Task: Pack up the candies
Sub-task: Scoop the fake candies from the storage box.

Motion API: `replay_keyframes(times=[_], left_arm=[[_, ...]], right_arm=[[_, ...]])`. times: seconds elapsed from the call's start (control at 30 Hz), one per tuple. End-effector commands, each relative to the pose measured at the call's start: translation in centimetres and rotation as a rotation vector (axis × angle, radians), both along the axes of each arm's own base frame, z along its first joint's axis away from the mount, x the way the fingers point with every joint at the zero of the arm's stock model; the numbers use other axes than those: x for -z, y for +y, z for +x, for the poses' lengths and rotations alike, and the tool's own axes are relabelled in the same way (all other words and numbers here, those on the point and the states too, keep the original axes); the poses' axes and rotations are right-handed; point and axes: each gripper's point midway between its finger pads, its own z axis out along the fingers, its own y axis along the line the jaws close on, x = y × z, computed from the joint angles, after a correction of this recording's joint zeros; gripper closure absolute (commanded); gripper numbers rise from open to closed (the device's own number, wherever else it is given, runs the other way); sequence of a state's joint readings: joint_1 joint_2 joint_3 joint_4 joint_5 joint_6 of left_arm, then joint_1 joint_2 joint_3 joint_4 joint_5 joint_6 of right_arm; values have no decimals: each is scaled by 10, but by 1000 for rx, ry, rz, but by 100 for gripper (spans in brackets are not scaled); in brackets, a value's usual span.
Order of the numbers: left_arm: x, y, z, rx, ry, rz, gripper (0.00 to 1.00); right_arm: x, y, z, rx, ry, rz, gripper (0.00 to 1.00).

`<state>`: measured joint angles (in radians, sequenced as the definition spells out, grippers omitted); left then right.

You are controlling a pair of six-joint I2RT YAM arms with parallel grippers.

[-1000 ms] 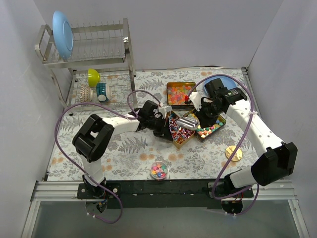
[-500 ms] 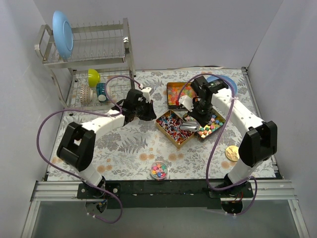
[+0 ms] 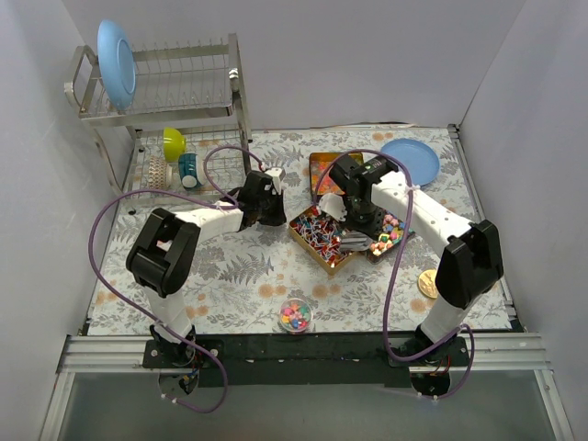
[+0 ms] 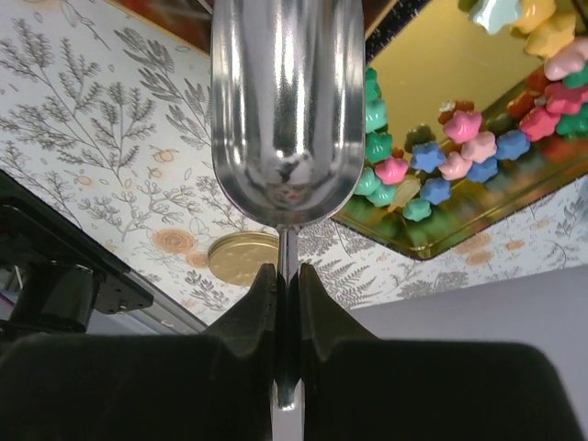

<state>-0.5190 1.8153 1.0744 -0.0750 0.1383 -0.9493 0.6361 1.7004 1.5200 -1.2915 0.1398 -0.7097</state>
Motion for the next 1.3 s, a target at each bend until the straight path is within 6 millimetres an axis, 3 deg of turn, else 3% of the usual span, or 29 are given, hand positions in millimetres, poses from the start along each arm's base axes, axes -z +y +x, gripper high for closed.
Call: replay_keyframes(times=[0.0, 0.2, 0.33, 0.63, 0.83, 1.27], left_arm=[[-8, -24, -8, 47, 37, -137, 100], [-12, -42, -18, 100, 72, -251, 100], [-18, -51, -27, 133, 90, -325, 100], [-19, -50, -40, 150, 114, -349, 100], [-22, -52, -53, 156, 154, -406, 100], [-23, -52, -57, 150, 160, -423, 100]], right_arm=[[-2, -13, 7, 31, -32, -90, 99], [8, -10, 8, 2, -23, -148, 99], [12, 2, 13, -31, -29, -173, 99], [26, 6, 15, -12, -2, -202, 99], [41, 10, 3, 40, 61, -189, 99], [62, 40, 4, 94, 109, -126, 99]])
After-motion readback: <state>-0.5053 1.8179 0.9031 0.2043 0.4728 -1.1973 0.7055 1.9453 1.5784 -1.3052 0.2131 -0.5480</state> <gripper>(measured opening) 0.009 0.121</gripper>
